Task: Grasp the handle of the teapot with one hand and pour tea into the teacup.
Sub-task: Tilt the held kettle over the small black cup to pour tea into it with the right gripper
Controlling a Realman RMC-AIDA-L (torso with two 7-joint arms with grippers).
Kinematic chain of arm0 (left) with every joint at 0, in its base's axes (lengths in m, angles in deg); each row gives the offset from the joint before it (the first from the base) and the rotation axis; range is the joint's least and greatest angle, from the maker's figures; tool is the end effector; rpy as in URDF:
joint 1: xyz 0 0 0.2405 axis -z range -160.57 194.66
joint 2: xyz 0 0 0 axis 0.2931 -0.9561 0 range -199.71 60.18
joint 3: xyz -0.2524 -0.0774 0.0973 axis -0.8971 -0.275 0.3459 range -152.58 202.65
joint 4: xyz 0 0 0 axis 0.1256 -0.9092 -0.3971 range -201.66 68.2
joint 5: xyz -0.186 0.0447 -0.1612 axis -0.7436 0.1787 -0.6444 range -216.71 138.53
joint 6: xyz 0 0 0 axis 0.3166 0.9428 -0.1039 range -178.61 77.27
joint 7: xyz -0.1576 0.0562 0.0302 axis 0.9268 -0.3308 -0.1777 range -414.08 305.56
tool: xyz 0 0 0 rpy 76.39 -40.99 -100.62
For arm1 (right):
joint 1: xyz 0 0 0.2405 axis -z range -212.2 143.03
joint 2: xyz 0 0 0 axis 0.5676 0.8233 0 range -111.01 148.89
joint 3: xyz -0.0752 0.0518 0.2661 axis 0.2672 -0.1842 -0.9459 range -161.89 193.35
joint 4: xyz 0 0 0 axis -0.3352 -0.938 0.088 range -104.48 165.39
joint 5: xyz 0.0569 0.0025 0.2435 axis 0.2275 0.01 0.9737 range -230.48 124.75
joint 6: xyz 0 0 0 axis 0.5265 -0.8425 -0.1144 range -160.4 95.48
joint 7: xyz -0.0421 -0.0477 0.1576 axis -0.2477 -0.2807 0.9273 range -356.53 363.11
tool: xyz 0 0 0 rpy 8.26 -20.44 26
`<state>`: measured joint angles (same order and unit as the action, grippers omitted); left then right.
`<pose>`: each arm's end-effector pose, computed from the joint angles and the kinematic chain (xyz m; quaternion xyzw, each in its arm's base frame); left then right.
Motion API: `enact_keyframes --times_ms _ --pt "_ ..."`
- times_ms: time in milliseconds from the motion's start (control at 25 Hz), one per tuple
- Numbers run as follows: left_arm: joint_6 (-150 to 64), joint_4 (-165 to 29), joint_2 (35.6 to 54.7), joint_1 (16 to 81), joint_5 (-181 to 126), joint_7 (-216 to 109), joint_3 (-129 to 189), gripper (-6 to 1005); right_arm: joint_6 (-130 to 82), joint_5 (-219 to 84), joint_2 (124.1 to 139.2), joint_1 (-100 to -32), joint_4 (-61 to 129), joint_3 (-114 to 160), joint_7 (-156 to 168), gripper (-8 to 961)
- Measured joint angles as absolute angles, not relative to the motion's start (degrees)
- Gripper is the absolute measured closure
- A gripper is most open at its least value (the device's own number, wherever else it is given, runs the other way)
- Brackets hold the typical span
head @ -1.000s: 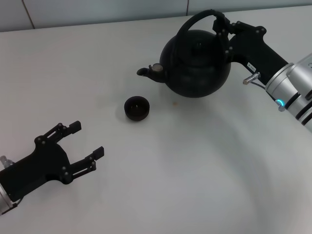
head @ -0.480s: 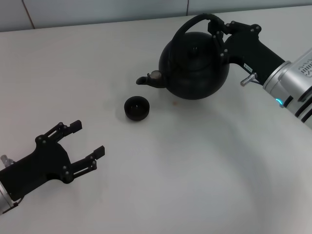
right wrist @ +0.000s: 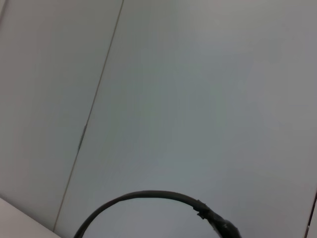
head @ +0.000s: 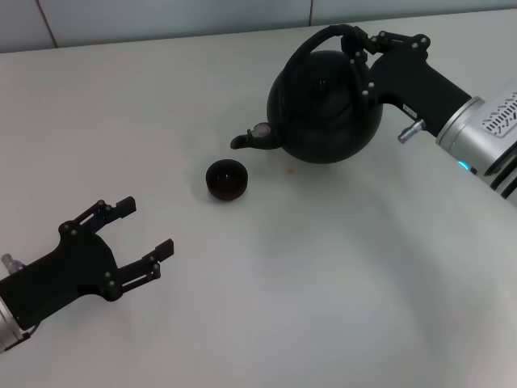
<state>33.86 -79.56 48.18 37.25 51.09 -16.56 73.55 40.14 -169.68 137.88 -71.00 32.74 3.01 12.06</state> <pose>-0.3561 0.2973 -0.0908 -0.9090 -0.1406 -0.3015 0.2512 0.3093 0.4203 -0.0668 -0.8194 0.0395 0.2750 0.5014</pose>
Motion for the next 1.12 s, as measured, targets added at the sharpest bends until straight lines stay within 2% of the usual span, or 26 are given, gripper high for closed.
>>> enact_keyframes --times_ms 1120 --pt "34.03 -80.18 48.26 37.44 50.99 -16.56 73.55 139 37.72 -169.67 137.95 -73.30 34.06 5.49 7.48 872"
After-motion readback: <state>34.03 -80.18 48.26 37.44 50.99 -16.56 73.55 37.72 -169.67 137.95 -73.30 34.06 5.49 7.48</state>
